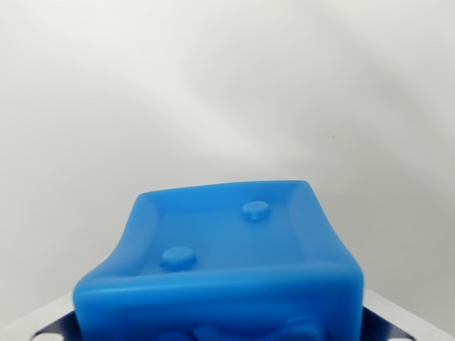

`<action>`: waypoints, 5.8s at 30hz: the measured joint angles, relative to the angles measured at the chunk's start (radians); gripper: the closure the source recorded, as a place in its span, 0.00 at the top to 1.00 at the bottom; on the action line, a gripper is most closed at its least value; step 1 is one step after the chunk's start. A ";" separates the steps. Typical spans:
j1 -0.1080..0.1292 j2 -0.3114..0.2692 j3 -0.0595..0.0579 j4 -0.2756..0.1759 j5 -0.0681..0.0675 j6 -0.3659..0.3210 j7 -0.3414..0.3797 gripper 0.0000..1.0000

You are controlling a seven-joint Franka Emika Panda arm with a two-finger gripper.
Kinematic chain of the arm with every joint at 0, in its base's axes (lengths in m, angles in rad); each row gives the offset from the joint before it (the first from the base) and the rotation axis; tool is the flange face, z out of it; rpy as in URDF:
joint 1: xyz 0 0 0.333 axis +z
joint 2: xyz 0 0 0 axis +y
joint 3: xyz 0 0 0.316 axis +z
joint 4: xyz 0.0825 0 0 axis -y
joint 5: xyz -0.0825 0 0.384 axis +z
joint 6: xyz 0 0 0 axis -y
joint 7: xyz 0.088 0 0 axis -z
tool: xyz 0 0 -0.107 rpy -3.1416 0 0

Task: Stack cube

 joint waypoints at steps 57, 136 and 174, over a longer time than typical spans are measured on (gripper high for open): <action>0.127 -0.117 0.009 0.026 0.000 -0.142 0.111 0.00; 0.365 -0.081 0.018 0.225 -0.002 -0.304 0.317 0.00; 0.463 -0.022 0.019 0.375 -0.002 -0.395 0.395 0.00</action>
